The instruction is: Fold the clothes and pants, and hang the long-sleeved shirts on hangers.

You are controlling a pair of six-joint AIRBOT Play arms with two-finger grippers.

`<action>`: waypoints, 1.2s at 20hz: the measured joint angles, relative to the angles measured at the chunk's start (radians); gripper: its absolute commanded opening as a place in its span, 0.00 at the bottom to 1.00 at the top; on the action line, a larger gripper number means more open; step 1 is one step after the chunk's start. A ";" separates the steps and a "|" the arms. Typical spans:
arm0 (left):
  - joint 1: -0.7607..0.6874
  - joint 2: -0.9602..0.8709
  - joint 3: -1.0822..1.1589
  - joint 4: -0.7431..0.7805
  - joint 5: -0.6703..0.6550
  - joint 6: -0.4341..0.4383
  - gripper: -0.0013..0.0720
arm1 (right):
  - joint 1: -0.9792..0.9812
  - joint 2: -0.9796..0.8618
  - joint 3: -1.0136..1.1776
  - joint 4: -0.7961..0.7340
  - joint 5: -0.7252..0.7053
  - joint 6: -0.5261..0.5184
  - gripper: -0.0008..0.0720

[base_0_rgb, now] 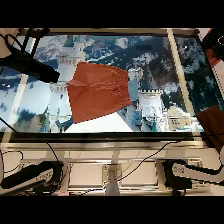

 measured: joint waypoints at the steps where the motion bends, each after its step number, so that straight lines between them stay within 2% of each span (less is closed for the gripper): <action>1: 0.000 0.000 0.000 0.000 0.001 0.000 0.03 | 0.000 0.000 0.000 0.000 0.000 0.000 0.04; 14: 0.006 -0.002 -0.013 0.000 0.008 -0.003 0.02 | 0.000 0.000 0.000 0.000 0.000 0.000 0.04; 16: 0.027 0.047 -0.081 0.000 0.028 -0.014 0.03 | 0.000 0.000 0.000 0.000 0.000 0.000 0.04; 19: 0.100 0.178 -0.312 -0.001 0.119 -0.041 0.03 | 0.001 0.000 0.000 0.014 -0.001 0.000 0.04; 20: 0.127 0.220 -0.399 -0.009 0.159 -0.050 0.10 | 0.001 0.000 0.000 0.027 -0.006 0.000 0.04; 22: 0.170 0.286 -0.572 -0.060 0.237 -0.061 0.66 | 0.001 -0.006 -0.001 0.071 -0.023 0.000 0.04; 23: 0.184 0.305 -0.648 -0.092 0.272 -0.067 0.79 | 0.001 -0.011 -0.001 0.097 -0.027 0.000 0.04; 24: 0.193 0.314 -0.710 -0.124 0.300 -0.071 0.80 | 0.001 -0.017 -0.003 0.127 -0.031 0.000 0.04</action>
